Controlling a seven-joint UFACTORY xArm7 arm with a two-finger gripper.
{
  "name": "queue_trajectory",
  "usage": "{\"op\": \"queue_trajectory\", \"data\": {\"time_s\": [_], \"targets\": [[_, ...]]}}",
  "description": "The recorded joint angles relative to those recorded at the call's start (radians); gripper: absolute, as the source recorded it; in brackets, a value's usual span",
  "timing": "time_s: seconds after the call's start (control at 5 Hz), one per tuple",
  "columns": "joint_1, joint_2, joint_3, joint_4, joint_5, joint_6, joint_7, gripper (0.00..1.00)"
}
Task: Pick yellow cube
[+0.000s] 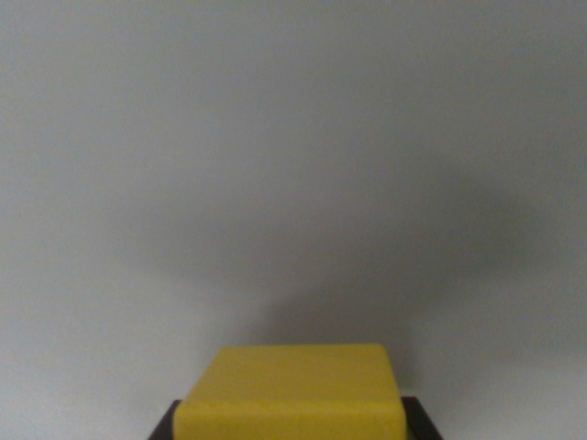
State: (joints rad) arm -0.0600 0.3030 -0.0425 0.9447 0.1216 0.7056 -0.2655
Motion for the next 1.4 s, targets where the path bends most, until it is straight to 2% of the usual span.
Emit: {"op": "queue_trajectory", "data": {"time_s": [0.2,0.4,0.6,0.8,1.0,1.2,1.4], "targets": [[0.0001,-0.009,-0.001,0.016,-0.0017,0.025,0.002,1.00],[0.0001,-0.009,-0.001,0.016,-0.0017,0.025,0.002,1.00],[0.0003,-0.019,-0.001,0.036,-0.0036,0.054,0.005,1.00],[0.0003,-0.019,-0.001,0.036,-0.0036,0.054,0.005,1.00],[0.0005,-0.029,-0.002,0.056,-0.0057,0.086,0.008,1.00],[0.0005,-0.029,-0.002,0.056,-0.0057,0.086,0.008,1.00],[0.0007,-0.042,-0.002,0.080,-0.0081,0.122,0.011,1.00]]}}
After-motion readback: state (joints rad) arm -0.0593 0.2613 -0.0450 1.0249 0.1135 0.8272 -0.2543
